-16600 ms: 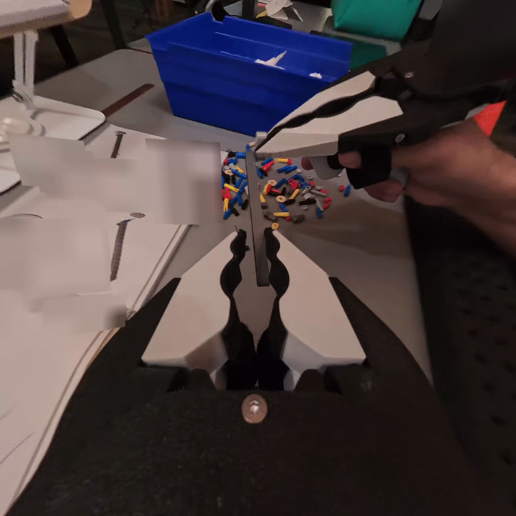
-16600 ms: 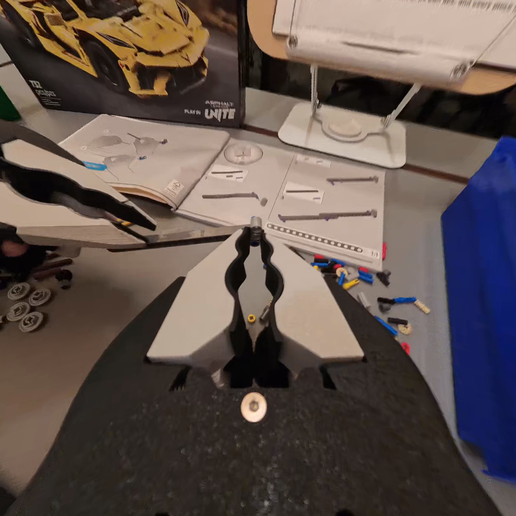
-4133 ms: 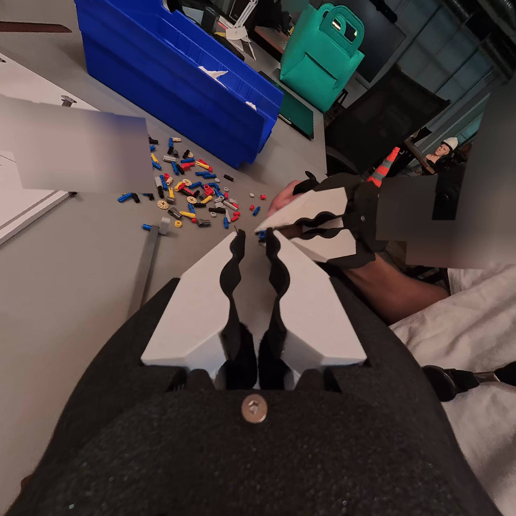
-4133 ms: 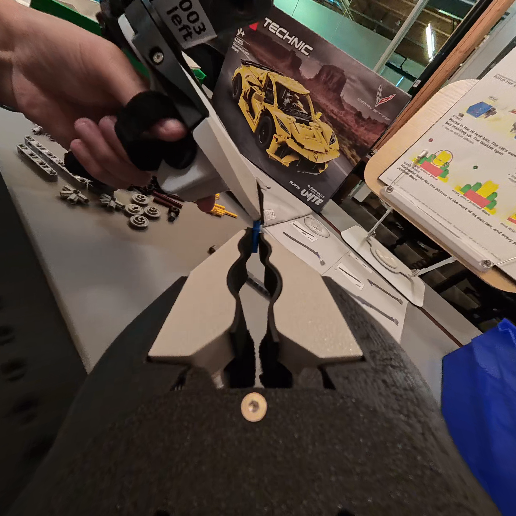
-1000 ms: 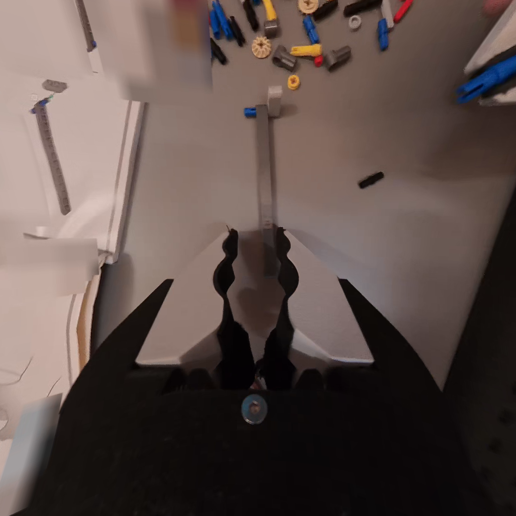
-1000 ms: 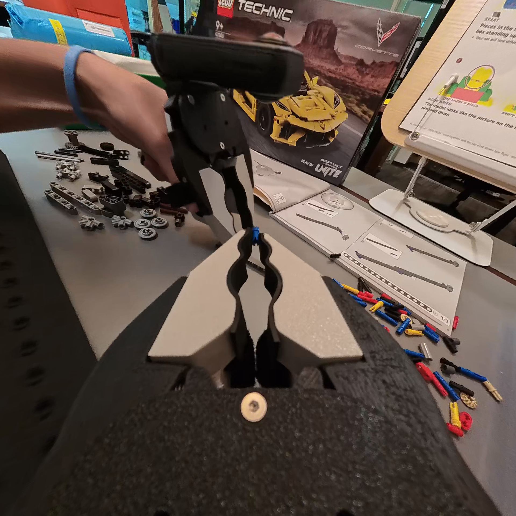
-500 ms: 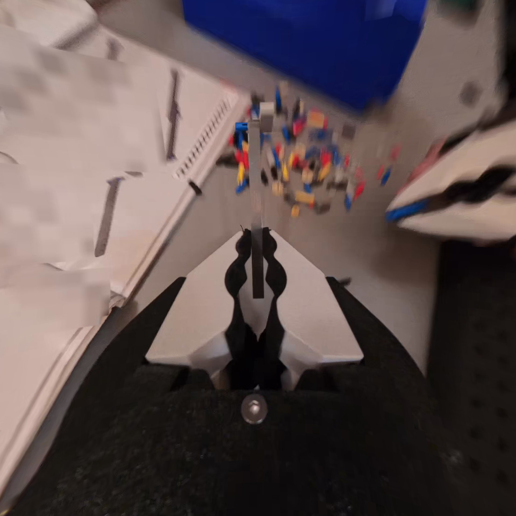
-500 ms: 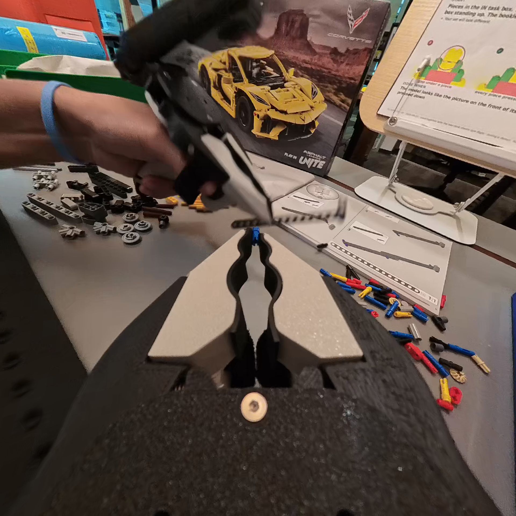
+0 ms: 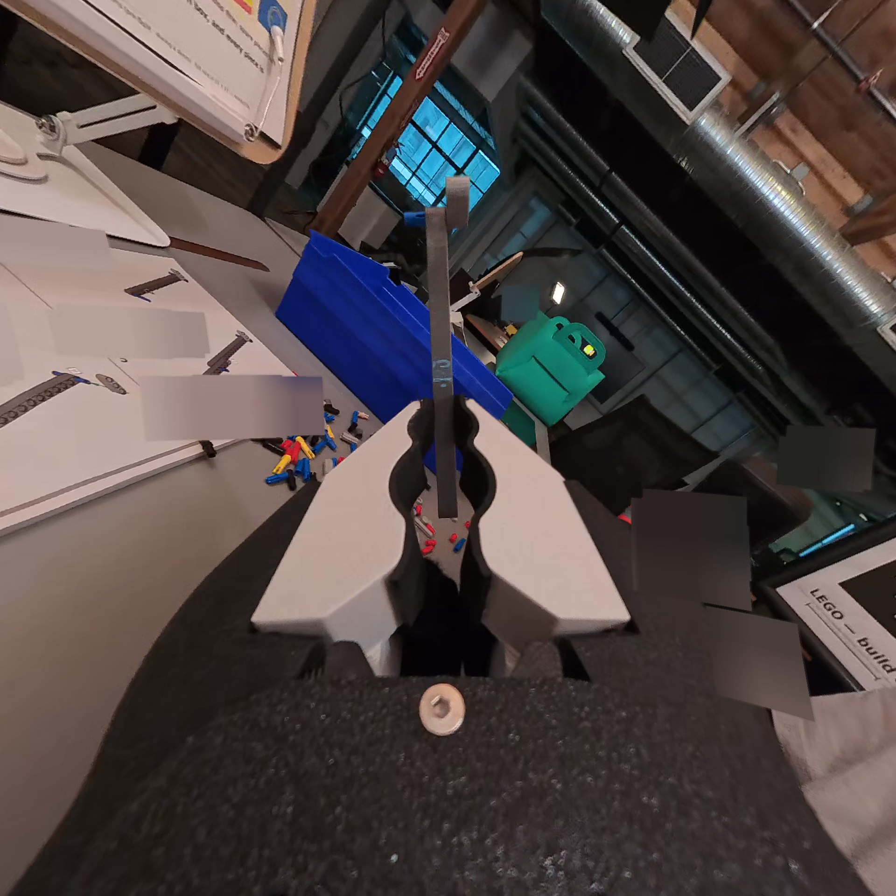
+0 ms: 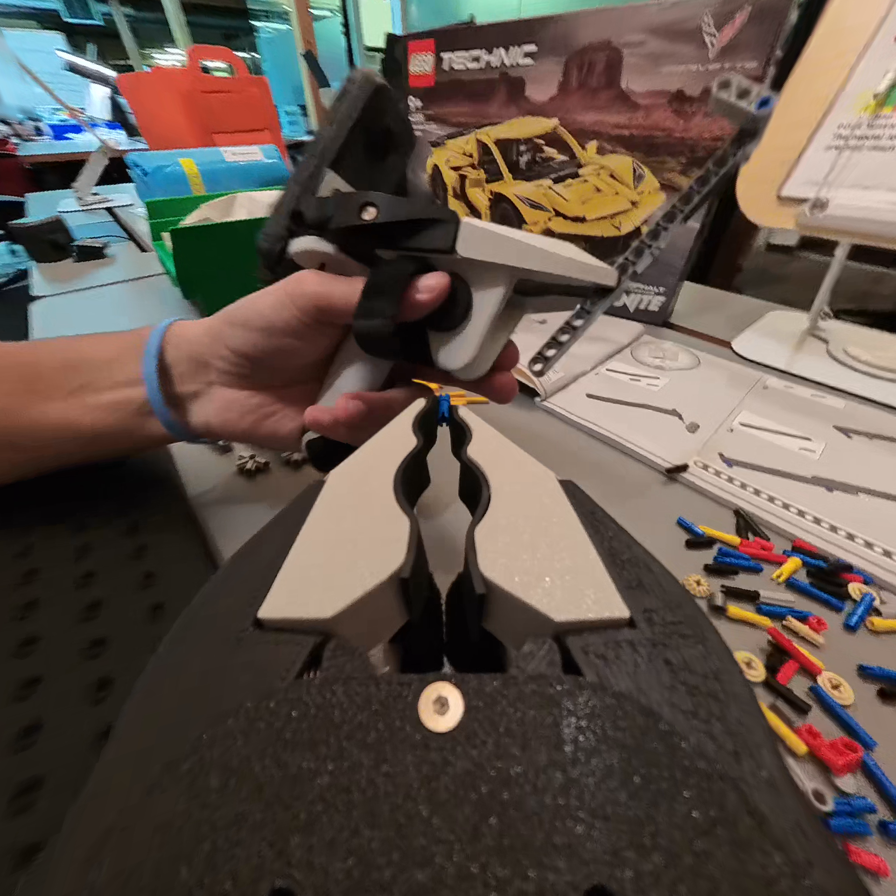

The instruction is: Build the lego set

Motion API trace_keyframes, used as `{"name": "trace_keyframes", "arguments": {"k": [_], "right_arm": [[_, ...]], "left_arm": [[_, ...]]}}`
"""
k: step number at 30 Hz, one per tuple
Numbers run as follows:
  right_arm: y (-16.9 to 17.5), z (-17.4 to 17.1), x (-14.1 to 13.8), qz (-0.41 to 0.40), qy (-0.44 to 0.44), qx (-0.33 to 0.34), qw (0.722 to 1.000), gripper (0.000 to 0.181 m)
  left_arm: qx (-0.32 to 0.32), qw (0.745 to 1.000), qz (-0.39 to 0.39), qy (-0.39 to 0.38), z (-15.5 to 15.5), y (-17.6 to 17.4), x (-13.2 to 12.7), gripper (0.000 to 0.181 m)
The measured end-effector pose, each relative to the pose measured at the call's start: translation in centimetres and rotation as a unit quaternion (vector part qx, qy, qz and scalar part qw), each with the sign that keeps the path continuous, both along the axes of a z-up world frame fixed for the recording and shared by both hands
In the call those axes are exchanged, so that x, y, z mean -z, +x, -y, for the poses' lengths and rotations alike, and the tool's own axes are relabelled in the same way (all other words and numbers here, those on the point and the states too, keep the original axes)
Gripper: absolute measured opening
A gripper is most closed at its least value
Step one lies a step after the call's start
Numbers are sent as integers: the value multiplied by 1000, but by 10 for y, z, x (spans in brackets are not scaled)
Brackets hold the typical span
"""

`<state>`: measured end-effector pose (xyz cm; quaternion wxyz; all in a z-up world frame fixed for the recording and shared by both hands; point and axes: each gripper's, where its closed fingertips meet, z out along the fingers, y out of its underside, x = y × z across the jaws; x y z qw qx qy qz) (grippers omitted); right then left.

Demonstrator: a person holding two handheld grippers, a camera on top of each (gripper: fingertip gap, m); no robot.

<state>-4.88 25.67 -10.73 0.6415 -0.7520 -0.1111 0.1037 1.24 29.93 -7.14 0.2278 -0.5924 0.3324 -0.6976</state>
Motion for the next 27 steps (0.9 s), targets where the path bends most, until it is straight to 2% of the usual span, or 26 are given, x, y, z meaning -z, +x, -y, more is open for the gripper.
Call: {"name": "trace_keyframes", "arguments": {"k": [5, 9, 11, 13, 17, 22, 24, 25, 27], "right_arm": [[7, -7, 5, 19, -11, 50, 999, 4], [19, -6, -5, -23, -9, 84, 996, 4], [25, -7, -4, -39, -22, 106, 993, 4], [27, -9, 0, -19, -25, 122, 992, 4], [26, -11, 10, -17, -44, 118, 992, 4], [39, -6, 2, -25, -17, 135, 990, 4], [57, 1, 1, -28, -12, 160, 987, 4], [66, 5, 1, -21, -11, 171, 985, 4], [83, 13, 3, -4, -11, 194, 981, 4]], "left_arm": [[-8, 1000, 1, 15, 8, -7, -2, 6], [-21, 1000, 1, 14, 7, -13, 4, 6], [-26, 999, -6, 37, 9, -12, 9, 6], [-41, 996, -21, 72, 10, -11, 15, 6], [-47, 993, -33, 104, 12, -8, 19, 6], [-19, 996, -37, 81, 16, -7, 21, 6], [4, 989, -99, 110, 13, -11, 34, 6], [35, 974, -162, 156, 15, -17, 51, 6], [57, 919, -286, 266, 4, -35, 88, 6]]}}
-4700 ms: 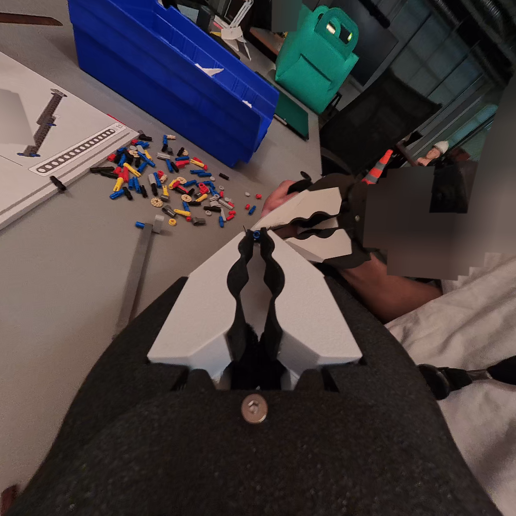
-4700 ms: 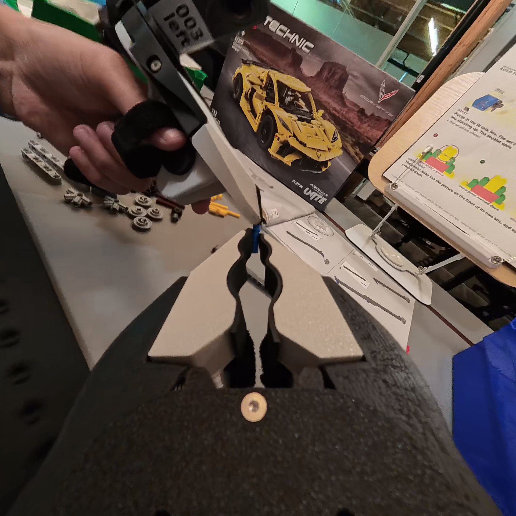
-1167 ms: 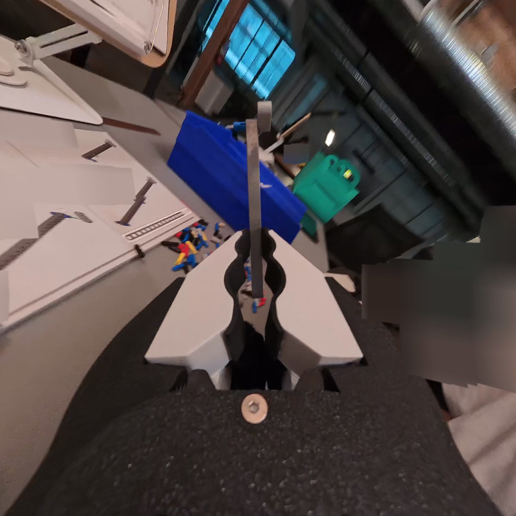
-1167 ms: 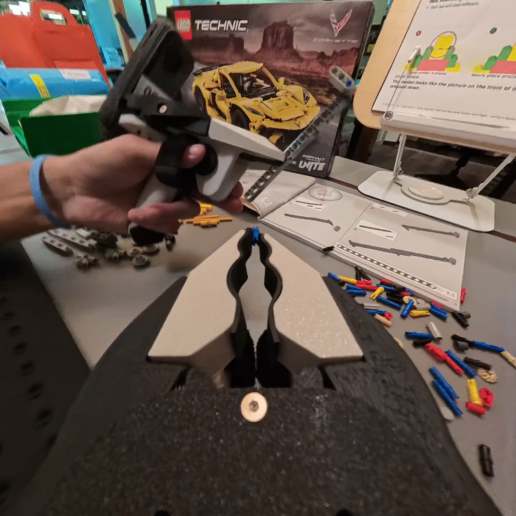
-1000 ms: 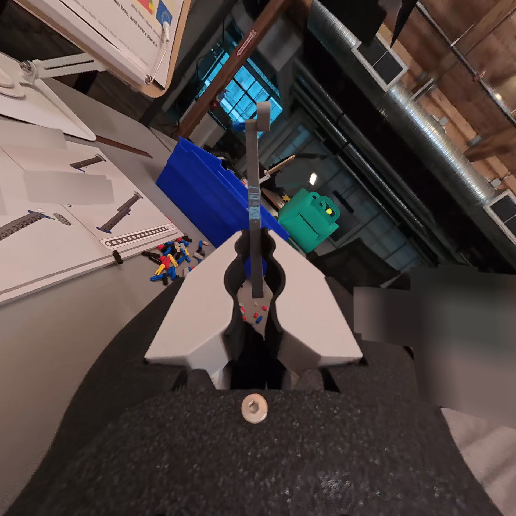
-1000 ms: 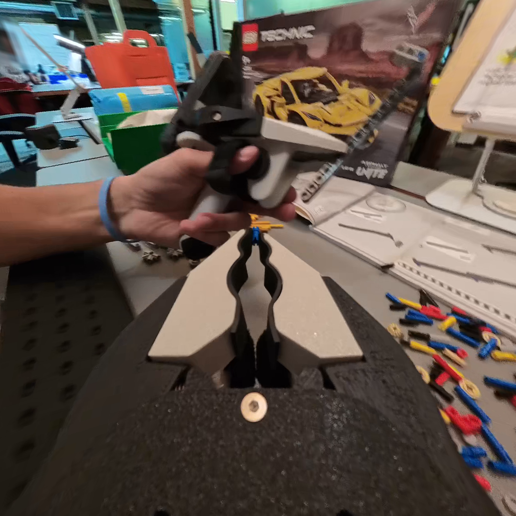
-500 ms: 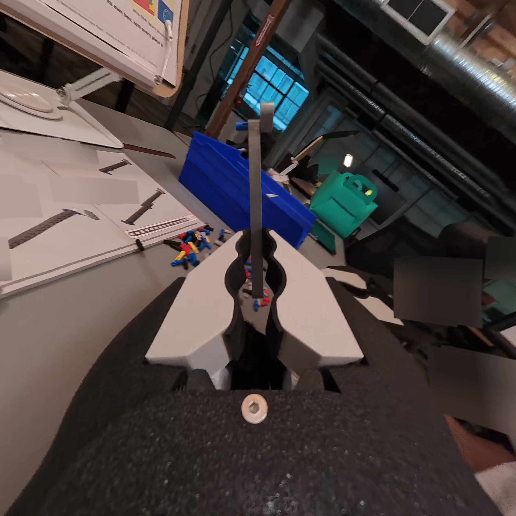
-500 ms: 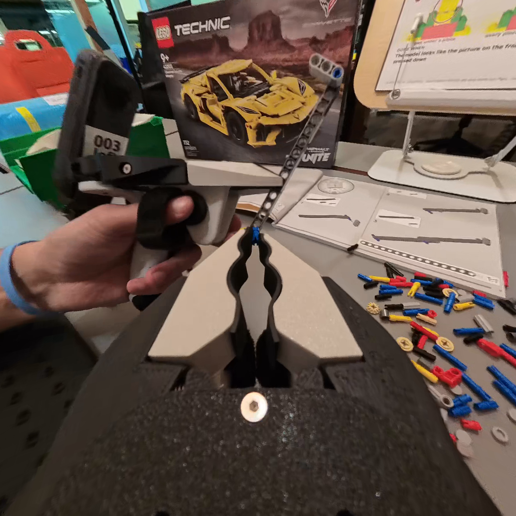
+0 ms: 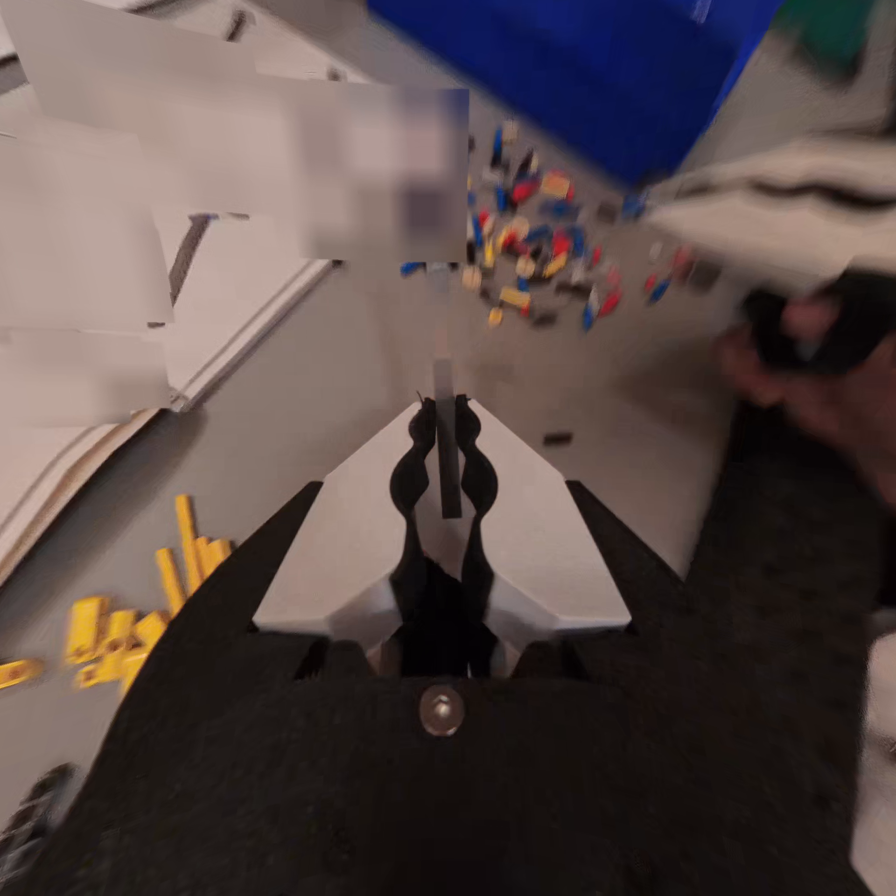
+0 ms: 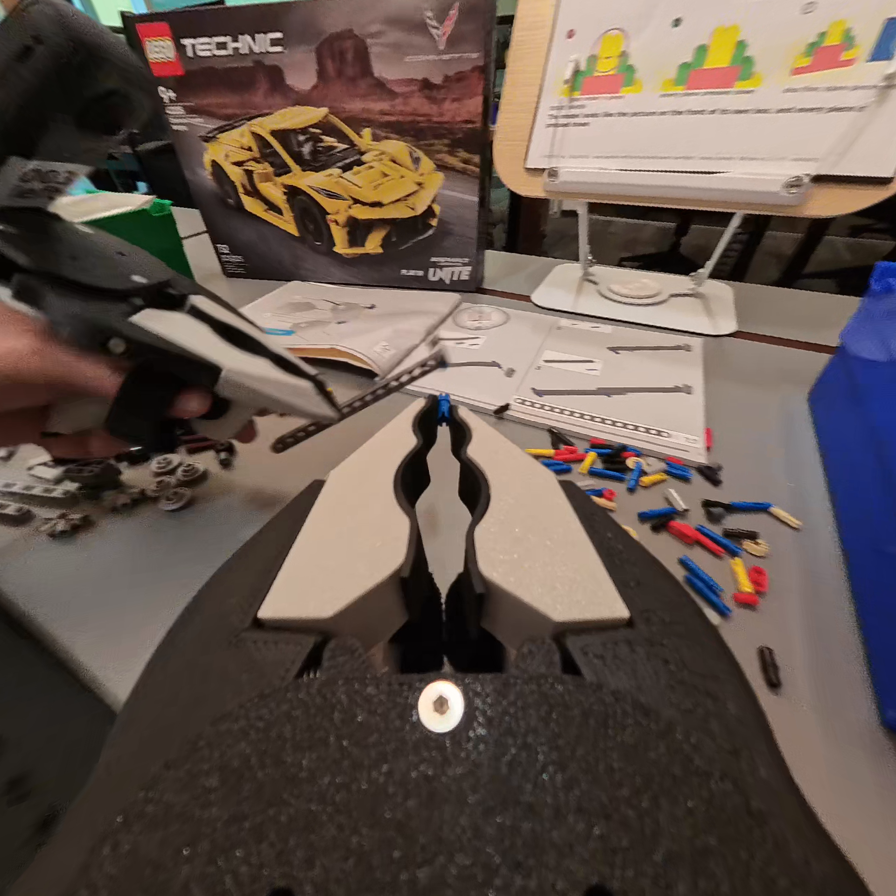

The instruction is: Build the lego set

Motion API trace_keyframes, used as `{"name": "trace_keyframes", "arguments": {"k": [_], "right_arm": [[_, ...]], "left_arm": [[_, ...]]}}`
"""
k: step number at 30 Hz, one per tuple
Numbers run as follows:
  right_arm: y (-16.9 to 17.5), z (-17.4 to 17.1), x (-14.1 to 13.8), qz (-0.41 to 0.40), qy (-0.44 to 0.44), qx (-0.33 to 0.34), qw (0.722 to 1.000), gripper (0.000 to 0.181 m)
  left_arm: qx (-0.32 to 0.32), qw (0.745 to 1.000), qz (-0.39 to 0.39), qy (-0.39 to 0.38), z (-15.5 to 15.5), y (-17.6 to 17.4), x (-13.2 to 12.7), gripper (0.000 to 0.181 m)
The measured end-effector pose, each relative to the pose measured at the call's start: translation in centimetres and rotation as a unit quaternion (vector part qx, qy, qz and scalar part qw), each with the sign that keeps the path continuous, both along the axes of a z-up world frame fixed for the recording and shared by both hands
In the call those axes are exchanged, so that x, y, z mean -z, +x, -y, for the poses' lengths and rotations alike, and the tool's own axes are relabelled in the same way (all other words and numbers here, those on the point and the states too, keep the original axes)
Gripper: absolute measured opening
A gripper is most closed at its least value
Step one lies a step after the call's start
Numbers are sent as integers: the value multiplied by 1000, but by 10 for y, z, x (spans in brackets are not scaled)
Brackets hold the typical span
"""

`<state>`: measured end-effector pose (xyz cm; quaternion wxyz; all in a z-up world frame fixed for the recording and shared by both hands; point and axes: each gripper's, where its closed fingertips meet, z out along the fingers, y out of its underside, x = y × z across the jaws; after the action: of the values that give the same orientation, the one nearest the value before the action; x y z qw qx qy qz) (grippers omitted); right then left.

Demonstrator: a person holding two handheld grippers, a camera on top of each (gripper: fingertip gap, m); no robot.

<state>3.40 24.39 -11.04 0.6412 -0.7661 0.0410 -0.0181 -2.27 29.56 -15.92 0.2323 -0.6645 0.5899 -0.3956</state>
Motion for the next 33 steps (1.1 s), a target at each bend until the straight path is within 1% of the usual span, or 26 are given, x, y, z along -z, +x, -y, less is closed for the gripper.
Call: {"name": "trace_keyframes", "arguments": {"k": [1, 2, 3, 5, 7, 8, 13, 19, 21, 23, 26, 28, 31, 33], "right_arm": [[4, 2, 0, 0, 2, 4, 1000, 4], [6, 3, -1, -8, 8, 4, 1000, 4], [6, 3, -2, -16, 11, 2, 1000, 4], [5, 2, 1, -14, 6, -2, 1000, 4], [2, 2, 2, -5, 4, -7, 1000, 4], [0, 1, 3, -1, 1, -11, 1000, 4], [-2, 1, 5, 3, -3, -17, 1000, 4], [2, 3, 4, -24, 5, -15, 1000, 4], [5, 4, 2, -32, 12, -13, 999, 4], [7, 5, 1, -42, 18, -10, 999, 4], [13, 8, -2, -54, 29, -1, 998, 4], [14, 9, -3, -61, 32, -2, 998, 4], [14, 11, -4, -59, 35, -2, 998, 4], [14, 11, -4, -59, 36, -2, 998, 4]], "left_arm": [[25, 998, -44, 40, 0, -9, 12, 6], [40, 994, -74, 65, 1, -14, 19, 6], [40, 992, -88, 80, 0, -16, 22, 6], [75, 987, -118, 85, 12, -22, 30, 6], [83, 983, -127, 106, 16, -22, 37, 6], [94, 981, -131, 109, 20, -23, 40, 6], [100, 976, -153, 122, 24, -26, 54, 6], [98, 975, -156, 128, 25, -28, 56, 7], [106, 971, -161, 139, 24, -26, 54, 29], [121, 968, -161, 152, 23, -20, 47, 34], [134, 963, -171, 161, 21, 1, 42, 33], [142, 958, -191, 158, 24, 12, 45, 30], [149, 950, -222, 161, 26, 19, 55, 31], [151, 950, -224, 154, 28, 24, 56, 27]]}}
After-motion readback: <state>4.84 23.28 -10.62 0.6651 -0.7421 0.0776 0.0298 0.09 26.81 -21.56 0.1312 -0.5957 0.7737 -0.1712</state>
